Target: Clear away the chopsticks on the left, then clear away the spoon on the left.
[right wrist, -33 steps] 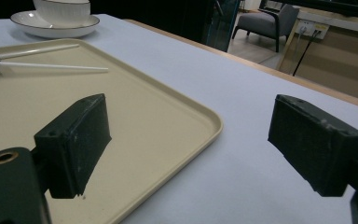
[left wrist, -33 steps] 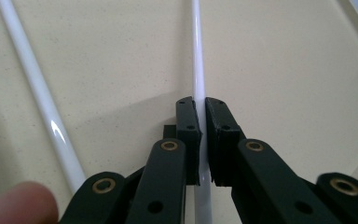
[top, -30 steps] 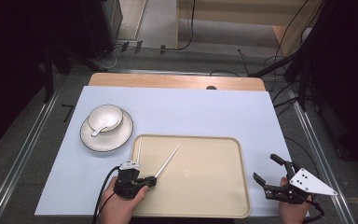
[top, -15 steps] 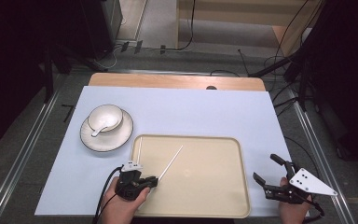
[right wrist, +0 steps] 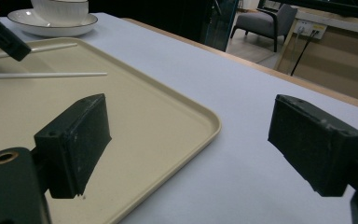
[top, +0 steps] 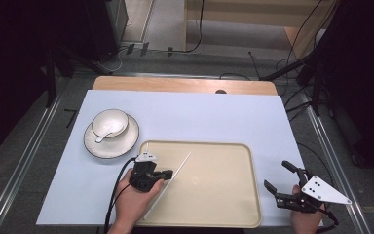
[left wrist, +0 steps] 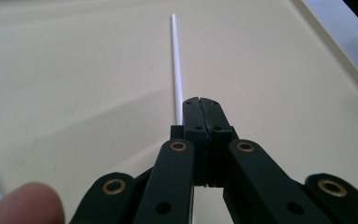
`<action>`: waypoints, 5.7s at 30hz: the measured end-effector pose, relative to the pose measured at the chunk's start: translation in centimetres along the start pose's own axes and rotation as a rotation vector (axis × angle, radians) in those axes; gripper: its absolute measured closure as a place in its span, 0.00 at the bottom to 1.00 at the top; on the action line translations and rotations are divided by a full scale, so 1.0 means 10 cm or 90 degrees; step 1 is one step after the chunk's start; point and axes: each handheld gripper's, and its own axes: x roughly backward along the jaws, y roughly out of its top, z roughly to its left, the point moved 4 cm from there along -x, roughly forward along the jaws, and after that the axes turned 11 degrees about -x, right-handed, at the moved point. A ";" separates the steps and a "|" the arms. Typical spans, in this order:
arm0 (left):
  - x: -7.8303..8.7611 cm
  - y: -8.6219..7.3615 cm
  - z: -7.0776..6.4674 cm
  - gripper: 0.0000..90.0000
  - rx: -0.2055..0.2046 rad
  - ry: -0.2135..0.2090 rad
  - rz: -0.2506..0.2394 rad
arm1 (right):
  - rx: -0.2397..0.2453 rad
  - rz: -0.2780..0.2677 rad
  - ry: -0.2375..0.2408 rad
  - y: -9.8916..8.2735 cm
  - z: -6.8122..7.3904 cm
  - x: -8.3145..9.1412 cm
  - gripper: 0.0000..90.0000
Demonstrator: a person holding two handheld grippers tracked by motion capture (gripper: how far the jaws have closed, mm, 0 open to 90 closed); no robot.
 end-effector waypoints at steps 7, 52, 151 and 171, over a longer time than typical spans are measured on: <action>-0.28 0.12 0.00 1.00 -0.013 0.000 0.021 | 0.015 0.009 -0.007 0.00 0.02 -0.01 0.14; -0.14 0.16 0.68 1.00 0.067 0.123 -0.011 | 0.019 0.015 -0.001 -0.01 0.03 -0.03 0.14; 1.37 0.00 1.40 0.36 0.007 0.321 -0.174 | 0.018 0.021 -0.018 -0.04 0.00 0.02 0.14; 1.35 -0.11 1.69 0.71 0.190 0.185 -0.193 | 0.028 0.027 -0.019 -0.04 0.01 0.00 0.14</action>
